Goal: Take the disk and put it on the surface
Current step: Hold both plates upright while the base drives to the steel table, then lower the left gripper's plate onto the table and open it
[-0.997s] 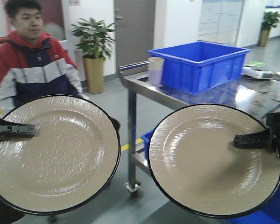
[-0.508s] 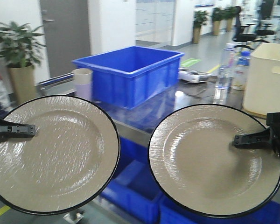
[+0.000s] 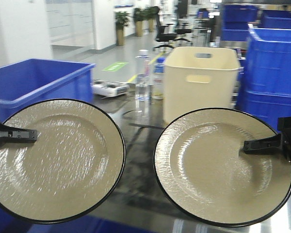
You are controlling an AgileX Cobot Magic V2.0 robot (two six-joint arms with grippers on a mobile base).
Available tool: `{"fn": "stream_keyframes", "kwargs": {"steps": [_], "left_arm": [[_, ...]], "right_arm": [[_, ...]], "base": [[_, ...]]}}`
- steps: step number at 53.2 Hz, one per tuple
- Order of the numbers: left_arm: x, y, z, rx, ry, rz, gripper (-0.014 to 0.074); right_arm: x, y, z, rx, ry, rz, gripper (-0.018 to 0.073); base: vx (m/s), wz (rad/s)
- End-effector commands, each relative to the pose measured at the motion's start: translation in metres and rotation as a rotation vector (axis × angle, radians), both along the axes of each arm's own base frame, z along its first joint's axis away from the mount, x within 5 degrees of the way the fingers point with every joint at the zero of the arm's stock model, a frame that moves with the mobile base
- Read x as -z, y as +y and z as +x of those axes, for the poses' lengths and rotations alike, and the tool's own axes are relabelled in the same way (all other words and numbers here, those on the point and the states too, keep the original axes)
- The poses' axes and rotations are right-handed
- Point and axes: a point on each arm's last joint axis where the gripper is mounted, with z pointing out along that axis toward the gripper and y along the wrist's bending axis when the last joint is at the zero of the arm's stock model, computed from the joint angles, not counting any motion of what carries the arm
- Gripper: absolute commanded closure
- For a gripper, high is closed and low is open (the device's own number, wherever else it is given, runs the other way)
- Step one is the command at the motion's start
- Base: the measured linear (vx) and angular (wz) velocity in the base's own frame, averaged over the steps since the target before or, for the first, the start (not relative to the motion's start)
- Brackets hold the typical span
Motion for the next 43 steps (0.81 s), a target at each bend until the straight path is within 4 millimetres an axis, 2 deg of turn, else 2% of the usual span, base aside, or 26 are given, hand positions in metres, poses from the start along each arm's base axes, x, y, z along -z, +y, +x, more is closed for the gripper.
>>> {"fn": "stream_keyframes", "kwargs": {"steps": [1,22,43], "left_arm": [[-0.0361,-0.0085,-0.0113,0.012,-0.103,-0.133,0.0604],[-0.0361,-0.0085,-0.0113,0.012,-0.103,-0.133,0.0604],[-0.0361,-0.0085,-0.0113,0.012,-0.103,-0.133,0.0604]], "right_arm": [[-0.0316,0.0047,-0.0077,0.012,-0.104,0.106,0.0568],[-0.0316,0.0047,-0.0077,0.012,-0.104,0.106,0.0568],[-0.0317,0.0047,-0.0077,0.012,-0.104,0.108,0.0568]], "base": [[0.30,-0.60],[0.26,-0.54],[0.11,-0.21]]}}
